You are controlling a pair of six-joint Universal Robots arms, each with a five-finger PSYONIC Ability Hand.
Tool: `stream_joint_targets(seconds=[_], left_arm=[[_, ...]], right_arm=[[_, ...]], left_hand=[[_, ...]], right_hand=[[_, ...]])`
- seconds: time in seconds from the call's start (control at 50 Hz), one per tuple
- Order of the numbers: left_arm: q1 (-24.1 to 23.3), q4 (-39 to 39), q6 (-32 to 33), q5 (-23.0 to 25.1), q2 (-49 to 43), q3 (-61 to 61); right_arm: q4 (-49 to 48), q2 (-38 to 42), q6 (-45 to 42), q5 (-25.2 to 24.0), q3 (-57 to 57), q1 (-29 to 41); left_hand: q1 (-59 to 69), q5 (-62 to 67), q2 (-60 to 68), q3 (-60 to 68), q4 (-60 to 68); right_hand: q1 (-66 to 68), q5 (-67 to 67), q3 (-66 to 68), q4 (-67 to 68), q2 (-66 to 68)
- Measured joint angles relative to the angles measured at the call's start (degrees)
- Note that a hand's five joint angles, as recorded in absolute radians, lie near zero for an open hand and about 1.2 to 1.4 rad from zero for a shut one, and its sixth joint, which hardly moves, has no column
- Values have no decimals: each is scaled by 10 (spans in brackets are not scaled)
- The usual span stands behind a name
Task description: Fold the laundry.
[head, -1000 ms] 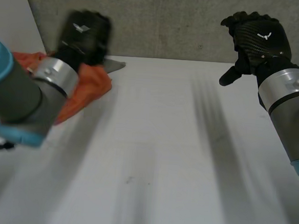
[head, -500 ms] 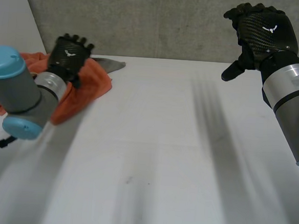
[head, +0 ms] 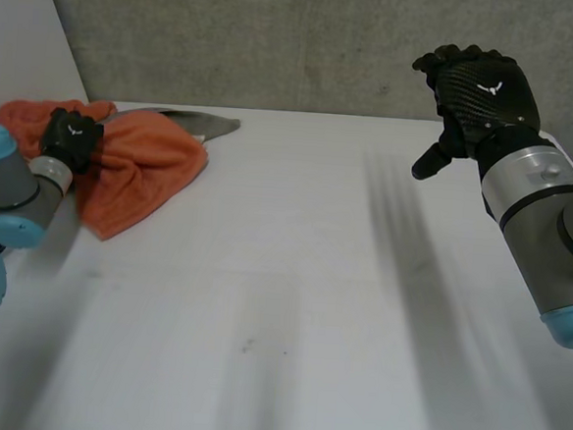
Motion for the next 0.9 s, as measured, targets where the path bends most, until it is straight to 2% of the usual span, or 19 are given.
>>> stream_joint_targets(seconds=[0.02,0.1,0.12,0.16,0.2,0.24,0.32,0.34,0.4,0.42,0.44,0.46,0.5,0.52,0.64,0.76,0.84,0.9], left_arm=[[-5,9,-3,-10,16,-16],[-31,78,-24,-48,100,-108],[-49,124,-46,-62,152,-167],[-49,124,-46,-62,152,-167],[-94,197,-110,-75,259,-288],[-130,211,-159,-75,318,-352],[-192,195,-240,-66,392,-432],[-232,170,-291,-56,426,-470],[-290,125,-362,-31,462,-515],[-316,104,-389,-15,473,-532],[-333,90,-403,-4,479,-543],[-350,75,-415,8,483,-554],[-373,57,-419,23,485,-566],[-381,49,-413,27,483,-570],[-381,33,-324,15,468,-574],[-323,33,-246,-29,477,-581],[-297,34,-234,-42,491,-595],[-267,35,-230,-47,508,-627]], right_arm=[[0,1,-2,0,0,0],[0,3,-11,1,-1,0],[0,3,-14,1,-1,-1],[0,3,-14,1,-1,-1],[0,2,-17,1,-2,-3],[0,-1,-18,1,-2,-5],[0,-7,-18,2,-4,-8],[0,-10,-18,2,-4,-8],[0,-22,-18,2,-7,-13],[1,-25,-18,2,-7,-15],[1,-28,-18,2,-7,-19],[1,-31,-18,2,-8,-22],[1,-36,-19,1,-8,-28],[2,-38,-19,0,-8,-30],[7,-41,-19,-2,-8,-36],[35,-36,-35,-5,-12,-31],[63,-27,-59,-6,-17,-29],[119,-5,-106,-5,-27,-27]], left_hand=[[8,39,55,54,56],[8,41,67,64,70],[8,41,67,64,70],[8,41,67,64,70],[8,41,68,66,70],[8,41,68,66,71],[8,41,69,68,72],[8,41,70,69,72],[3,38,40,43,48],[-101,-58,-79,-62,-66],[-142,-93,-115,-97,-101],[-353,-276,-297,-274,-284],[-498,-432,-446,-435,-446],[-512,-465,-485,-474,-483],[-512,-470,-498,-489,-498],[-512,-470,-498,-489,-498],[-512,-470,-498,-489,-498],[-512,-470,-498,-489,-498]], right_hand=[[0,0,0,0,0],[0,0,0,0,0],[0,0,0,0,0],[0,0,0,0,0],[0,0,0,0,0],[0,0,0,0,0],[0,0,0,0,0],[0,0,0,0,0],[0,0,0,0,0],[0,0,0,0,0],[0,0,0,0,0],[0,0,0,0,0],[0,0,0,0,0],[0,0,0,0,0],[0,0,0,0,0],[0,0,0,0,0],[0,0,0,0,0],[0,0,0,0,0]])
